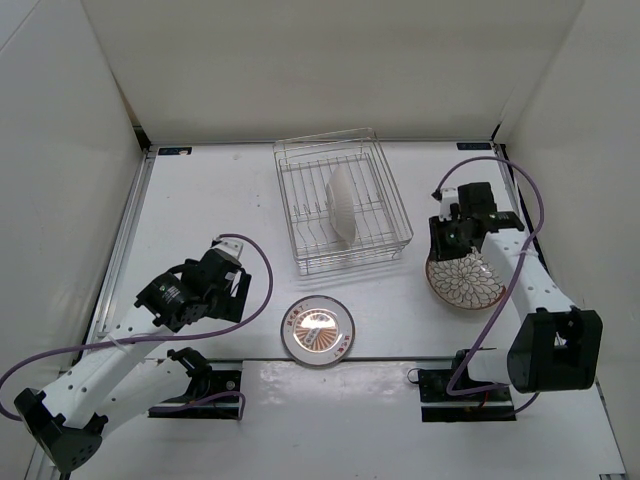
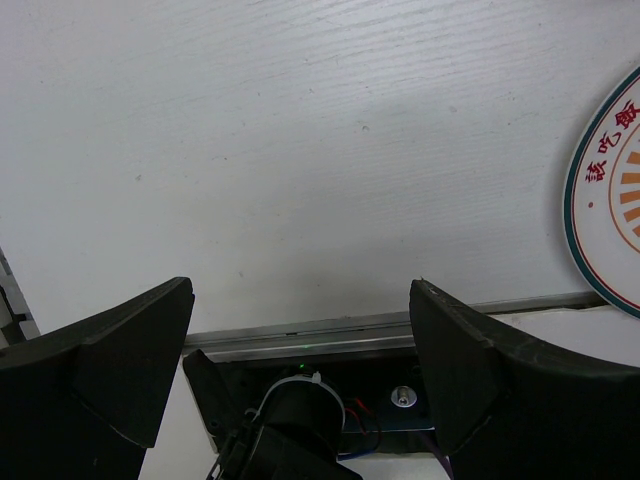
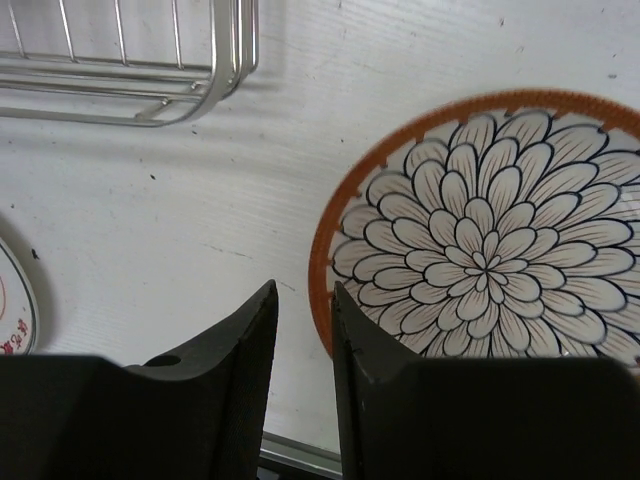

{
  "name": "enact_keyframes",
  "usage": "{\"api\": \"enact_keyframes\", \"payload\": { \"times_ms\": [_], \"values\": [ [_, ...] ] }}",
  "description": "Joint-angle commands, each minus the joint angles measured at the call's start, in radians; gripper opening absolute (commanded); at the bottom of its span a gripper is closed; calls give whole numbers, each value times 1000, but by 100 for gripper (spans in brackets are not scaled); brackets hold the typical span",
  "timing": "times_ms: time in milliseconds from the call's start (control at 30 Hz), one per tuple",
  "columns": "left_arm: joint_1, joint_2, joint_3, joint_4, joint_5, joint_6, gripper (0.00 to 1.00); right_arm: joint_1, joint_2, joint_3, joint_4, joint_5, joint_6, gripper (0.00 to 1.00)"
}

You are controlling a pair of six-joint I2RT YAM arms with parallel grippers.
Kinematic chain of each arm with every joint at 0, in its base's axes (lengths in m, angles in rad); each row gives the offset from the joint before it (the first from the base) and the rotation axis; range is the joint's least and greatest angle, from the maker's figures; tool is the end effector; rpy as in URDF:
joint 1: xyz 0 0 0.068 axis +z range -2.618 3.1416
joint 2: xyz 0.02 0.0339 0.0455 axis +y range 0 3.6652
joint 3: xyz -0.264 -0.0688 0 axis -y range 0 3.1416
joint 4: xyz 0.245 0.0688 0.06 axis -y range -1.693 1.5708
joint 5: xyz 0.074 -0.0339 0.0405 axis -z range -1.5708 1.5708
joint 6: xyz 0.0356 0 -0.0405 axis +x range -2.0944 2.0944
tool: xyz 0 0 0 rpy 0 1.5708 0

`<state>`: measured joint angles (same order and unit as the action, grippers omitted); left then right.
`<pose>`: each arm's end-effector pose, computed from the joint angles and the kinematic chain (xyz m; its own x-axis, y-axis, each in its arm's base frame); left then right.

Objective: Unload the plates from the dish rack

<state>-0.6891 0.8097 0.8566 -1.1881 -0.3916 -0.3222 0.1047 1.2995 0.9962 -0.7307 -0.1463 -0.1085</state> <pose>0.1046 -0.0686 0.2789 -0.8128 0.2904 -0.5049 0.2189 0.9556 0.1972 0.2549 0.0320 0.2581 -0.8304 -0.1950 -0.5219 -0.2690 0.9606 0.0692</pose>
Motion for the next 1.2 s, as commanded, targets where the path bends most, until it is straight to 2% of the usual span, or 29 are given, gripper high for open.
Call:
{"api": "enact_keyframes", "payload": {
  "times_ms": [0,100,267,367,433,567,700,867,1167],
  "values": [
    [2,-14,-11,15,8,3,100,-5,-9,73,-13,-27,-22,32],
    [5,-11,-11,16,11,3,100,-5,-19,130,14,-82,-34,32],
    [3,-3,-8,18,11,6,100,-2,-2,280,46,-355,-34,35],
    [3,-1,-10,15,10,6,100,4,10,329,120,-556,24,45],
    [2,-3,-10,18,7,5,100,6,32,341,205,-601,81,49],
    [3,2,-10,18,0,6,100,24,141,396,249,-775,179,55],
    [5,6,-8,16,-4,6,100,62,219,444,261,-814,202,58],
    [6,13,-7,12,-6,5,100,131,276,484,252,-793,161,62],
    [6,9,-7,13,-7,8,100,237,460,668,110,-633,84,62]
  ]
}}
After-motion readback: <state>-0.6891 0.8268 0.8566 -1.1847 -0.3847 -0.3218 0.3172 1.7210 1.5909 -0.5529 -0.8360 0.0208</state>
